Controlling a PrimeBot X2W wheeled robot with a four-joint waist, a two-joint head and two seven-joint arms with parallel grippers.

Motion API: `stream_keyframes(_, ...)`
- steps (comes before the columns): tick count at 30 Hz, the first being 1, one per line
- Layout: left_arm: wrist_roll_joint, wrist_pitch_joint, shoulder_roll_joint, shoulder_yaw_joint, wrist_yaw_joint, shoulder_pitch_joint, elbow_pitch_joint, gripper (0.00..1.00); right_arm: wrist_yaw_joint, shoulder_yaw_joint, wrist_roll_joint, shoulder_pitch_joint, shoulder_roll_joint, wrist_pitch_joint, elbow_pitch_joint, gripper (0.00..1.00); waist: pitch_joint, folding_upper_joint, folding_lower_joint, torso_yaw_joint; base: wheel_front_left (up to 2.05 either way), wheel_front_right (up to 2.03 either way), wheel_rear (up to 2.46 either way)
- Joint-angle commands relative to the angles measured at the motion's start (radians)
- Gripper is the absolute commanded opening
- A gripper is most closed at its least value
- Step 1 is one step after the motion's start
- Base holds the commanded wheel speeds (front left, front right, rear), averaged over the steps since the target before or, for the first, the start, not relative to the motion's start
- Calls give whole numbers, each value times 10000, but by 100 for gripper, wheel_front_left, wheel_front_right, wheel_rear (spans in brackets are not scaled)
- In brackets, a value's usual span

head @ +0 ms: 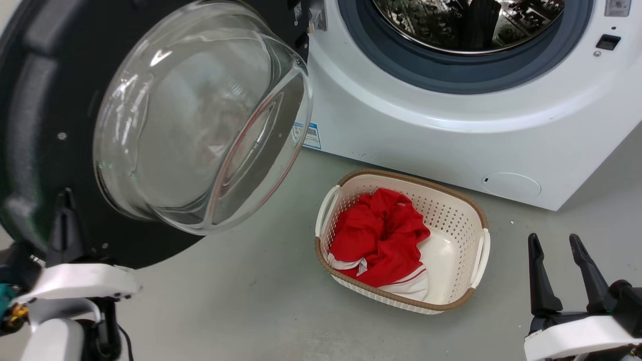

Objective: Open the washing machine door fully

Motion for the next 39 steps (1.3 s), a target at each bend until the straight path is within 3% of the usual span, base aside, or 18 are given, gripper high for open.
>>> stream_keyframes(1, 71, -46, 32, 284, -49, -143, 122, 0, -3, -15, -79, -135, 15, 10, -49, 100, 55, 0, 0, -17, 0, 0, 0)
stream_keyframes(12, 237, -37, 0, 1811, -591, -586, 1156, 0, -3, -69, -309, -315, 15, 60, -109, 100, 287, 0, 0, -84, 0, 0, 0)
stream_keyframes(18, 550, -37, -120, 2159, -853, -610, 1399, 0, -3, -43, -289, -331, 15, 7, -6, 100, 178, 0, 0, -148, 0, 0, 0)
stream_keyframes(29, 1521, -37, -889, 1662, -1134, 674, 379, 0, -3, 38, -268, -91, 15, -257, 423, 100, -610, 0, 0, -510, 0, 0, 0)
stream_keyframes(39, 2161, 66, -1376, 256, -1454, 939, -223, 0, -3, 267, -398, -108, 15, -336, 616, 100, -977, 0, 0, -1244, 0, 0, 0)
